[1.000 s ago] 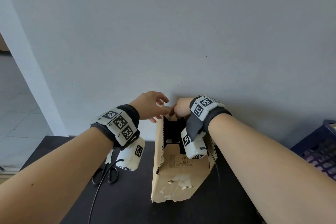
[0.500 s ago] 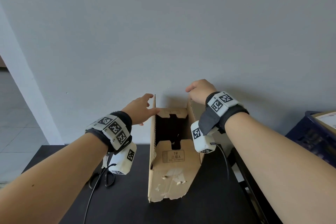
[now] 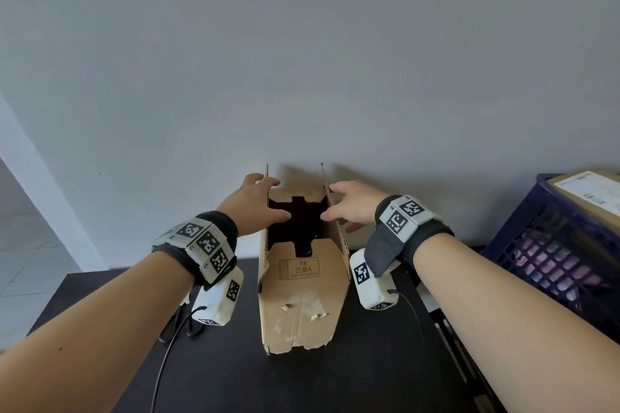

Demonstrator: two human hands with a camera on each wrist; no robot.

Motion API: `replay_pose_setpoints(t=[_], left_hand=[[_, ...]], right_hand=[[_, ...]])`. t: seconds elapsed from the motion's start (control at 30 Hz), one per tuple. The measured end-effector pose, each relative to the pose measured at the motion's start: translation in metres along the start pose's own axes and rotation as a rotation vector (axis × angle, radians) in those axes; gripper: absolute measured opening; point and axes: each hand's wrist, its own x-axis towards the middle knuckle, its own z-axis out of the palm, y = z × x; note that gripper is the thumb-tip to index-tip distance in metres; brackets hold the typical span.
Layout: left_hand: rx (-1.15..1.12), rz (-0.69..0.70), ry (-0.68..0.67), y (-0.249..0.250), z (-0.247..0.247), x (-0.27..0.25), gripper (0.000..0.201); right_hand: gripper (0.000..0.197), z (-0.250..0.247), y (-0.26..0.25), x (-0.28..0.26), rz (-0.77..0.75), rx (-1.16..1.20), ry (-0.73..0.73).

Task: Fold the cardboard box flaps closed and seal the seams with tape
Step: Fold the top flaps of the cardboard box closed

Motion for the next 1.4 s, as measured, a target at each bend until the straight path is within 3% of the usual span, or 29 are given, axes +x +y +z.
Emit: replay_pose_setpoints(t=[0.13, 0.37, 0.63, 0.87, 1.03, 1.27, 1.4], left_hand=[[-0.014, -0.03, -0.008, 0.0, 0.002, -0.002, 0.064], [-0.054, -0.058, 0.001, 0.0, 0.004, -0.003, 0.06], [-0.019, -0.086, 0.034, 0.002, 0.008, -0.005, 0.074], [-0.112, -0.07, 0.008, -0.004, 0.008, -0.004, 0.073], [-0.155, -0.044, -0.013, -0.004, 0.007, -0.006, 0.067], [-0.215, -0.028, -0.055, -0.003, 0.005, -0.005, 0.054], [-0.161, -0.072, -0.109, -0.001, 0.006, 0.002, 0.06]], right_hand=[[0.097, 0.006, 0.001, -0.006, -0.04, -0.058, -0.105], [0.092, 0.015, -0.005, -0.009, -0.043, -0.157, -0.095], [0.088, 0.025, -0.007, -0.005, -0.121, -0.291, -0.052], [0.041, 0.028, -0.008, -0.002, -0.119, -0.484, -0.128], [0.054, 0.025, 0.002, 0.001, -0.074, -0.407, -0.117], [0.045, 0.02, 0.013, 0.014, -0.074, -0.315, -0.116], [0.043, 0.02, 0.014, 0.02, -0.087, -0.283, -0.117]])
